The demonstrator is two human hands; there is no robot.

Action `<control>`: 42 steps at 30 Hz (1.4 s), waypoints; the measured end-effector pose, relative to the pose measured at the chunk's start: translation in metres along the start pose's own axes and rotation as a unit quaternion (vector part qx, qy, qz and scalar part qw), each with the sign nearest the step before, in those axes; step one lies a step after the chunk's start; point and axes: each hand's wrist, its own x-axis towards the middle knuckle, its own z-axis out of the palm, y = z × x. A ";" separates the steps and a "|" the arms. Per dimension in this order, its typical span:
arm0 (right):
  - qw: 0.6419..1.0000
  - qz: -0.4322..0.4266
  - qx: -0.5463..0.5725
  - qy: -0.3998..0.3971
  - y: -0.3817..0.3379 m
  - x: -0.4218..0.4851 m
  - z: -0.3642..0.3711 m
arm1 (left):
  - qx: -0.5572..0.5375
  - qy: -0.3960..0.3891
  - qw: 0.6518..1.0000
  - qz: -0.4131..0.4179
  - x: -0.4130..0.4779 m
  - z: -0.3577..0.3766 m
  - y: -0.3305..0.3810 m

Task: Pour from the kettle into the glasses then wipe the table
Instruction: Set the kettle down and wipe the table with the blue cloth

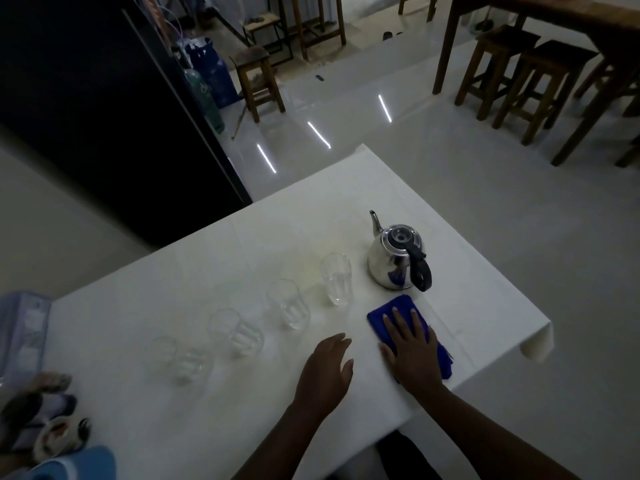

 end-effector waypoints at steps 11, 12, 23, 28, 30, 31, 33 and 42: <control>1.000 0.005 0.010 0.020 -0.003 0.005 0.002 | 0.007 0.010 0.998 -0.060 -0.030 0.017 -0.045; 1.000 0.002 0.010 0.021 -0.004 0.004 0.002 | -0.001 0.009 0.998 -0.067 -0.035 0.017 -0.046; 1.000 -0.021 0.015 0.002 -0.065 0.008 0.017 | -0.037 0.096 0.991 -0.089 -0.091 0.029 -0.065; 0.996 -0.085 -0.014 -0.014 -0.067 -0.014 0.033 | -0.032 0.108 0.987 -0.111 -0.099 0.026 -0.075; 0.995 -0.090 -0.040 0.006 -0.065 -0.012 0.031 | -0.020 0.108 0.988 -0.112 -0.098 0.022 -0.081; 0.995 -0.081 -0.050 0.012 -0.070 -0.008 0.029 | -0.011 0.109 0.988 -0.112 -0.097 0.020 -0.083; 0.998 -0.051 -0.043 0.013 -0.087 0.004 0.031 | -0.003 0.108 0.988 -0.113 -0.093 0.013 -0.087; 0.986 -0.148 -0.079 -0.010 -0.074 -0.004 0.032 | -0.038 0.104 0.987 -0.118 -0.084 0.007 -0.089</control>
